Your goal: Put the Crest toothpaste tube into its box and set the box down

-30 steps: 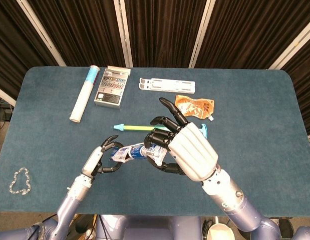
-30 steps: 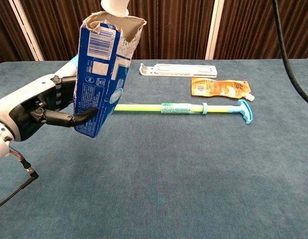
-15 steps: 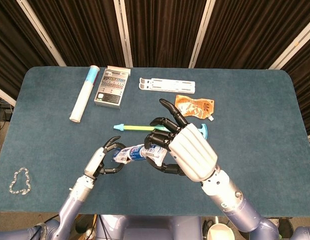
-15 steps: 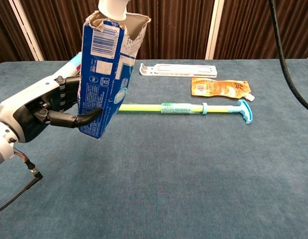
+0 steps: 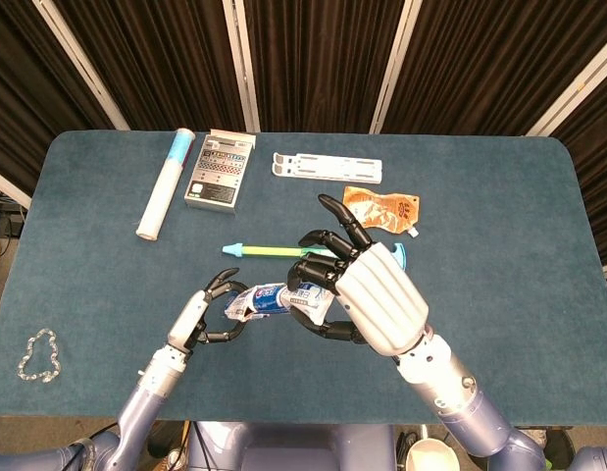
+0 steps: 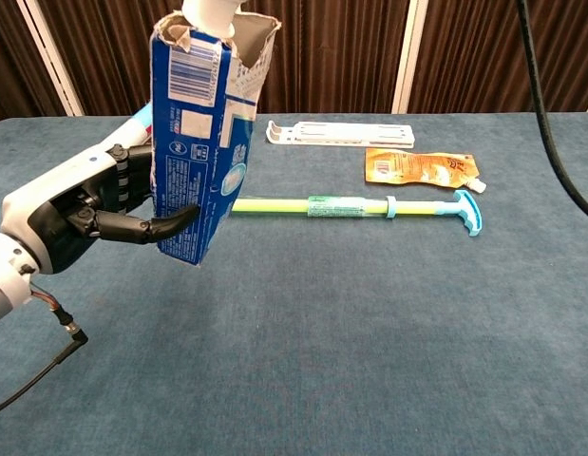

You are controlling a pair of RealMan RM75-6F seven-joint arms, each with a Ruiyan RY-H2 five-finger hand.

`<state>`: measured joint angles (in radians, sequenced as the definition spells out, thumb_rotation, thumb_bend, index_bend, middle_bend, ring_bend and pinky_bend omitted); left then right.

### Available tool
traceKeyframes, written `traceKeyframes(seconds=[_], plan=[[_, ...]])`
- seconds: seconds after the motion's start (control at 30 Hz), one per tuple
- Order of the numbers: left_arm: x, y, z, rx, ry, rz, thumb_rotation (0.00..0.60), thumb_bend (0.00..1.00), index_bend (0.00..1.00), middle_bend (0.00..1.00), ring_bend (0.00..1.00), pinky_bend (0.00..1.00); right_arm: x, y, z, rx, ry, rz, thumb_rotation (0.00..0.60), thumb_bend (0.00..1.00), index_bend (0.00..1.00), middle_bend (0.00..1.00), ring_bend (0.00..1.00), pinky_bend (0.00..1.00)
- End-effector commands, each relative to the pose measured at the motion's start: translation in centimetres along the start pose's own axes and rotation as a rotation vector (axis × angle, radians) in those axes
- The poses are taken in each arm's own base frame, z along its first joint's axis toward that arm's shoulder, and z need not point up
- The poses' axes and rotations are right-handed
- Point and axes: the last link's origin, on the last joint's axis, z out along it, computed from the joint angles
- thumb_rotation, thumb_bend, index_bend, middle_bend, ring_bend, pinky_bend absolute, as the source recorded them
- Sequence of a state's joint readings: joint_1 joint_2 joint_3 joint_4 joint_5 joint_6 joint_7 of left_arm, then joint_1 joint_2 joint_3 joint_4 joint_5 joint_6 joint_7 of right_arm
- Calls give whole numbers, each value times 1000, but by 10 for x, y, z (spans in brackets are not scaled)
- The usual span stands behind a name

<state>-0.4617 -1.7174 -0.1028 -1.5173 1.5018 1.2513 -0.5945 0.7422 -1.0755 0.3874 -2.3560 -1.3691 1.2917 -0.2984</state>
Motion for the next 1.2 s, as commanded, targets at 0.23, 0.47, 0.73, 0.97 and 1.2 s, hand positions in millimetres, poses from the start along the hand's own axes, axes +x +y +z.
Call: traceKeyframes(seconds=[0.23, 0.47, 0.73, 0.97, 1.2], plan=[[-4, -1, 0, 0, -4, -9, 600, 460, 409, 393, 85, 74, 1, 2, -3, -7, 6, 7, 600, 560, 553, 692, 328, 0], [-8, 0, 1, -4, -9, -12, 600, 460, 409, 393, 85, 74, 1, 4, -6, -16, 9, 13, 600, 559, 553, 693, 328, 0], [-7, 2, 2, -9, -6, -8, 600, 460, 410, 393, 85, 74, -1, 5, -7, -25, 2, 14, 600, 560, 553, 692, 328, 0], [-8, 3, 2, -1, -14, -3, 600, 460, 412, 392, 85, 74, -4, 6, -8, -26, -2, 10, 600, 559, 553, 693, 328, 0], [-7, 1, 2, 8, -12, 5, 600, 460, 415, 392, 85, 74, -6, 7, -9, -25, -6, -21, 600, 560, 553, 696, 328, 0]])
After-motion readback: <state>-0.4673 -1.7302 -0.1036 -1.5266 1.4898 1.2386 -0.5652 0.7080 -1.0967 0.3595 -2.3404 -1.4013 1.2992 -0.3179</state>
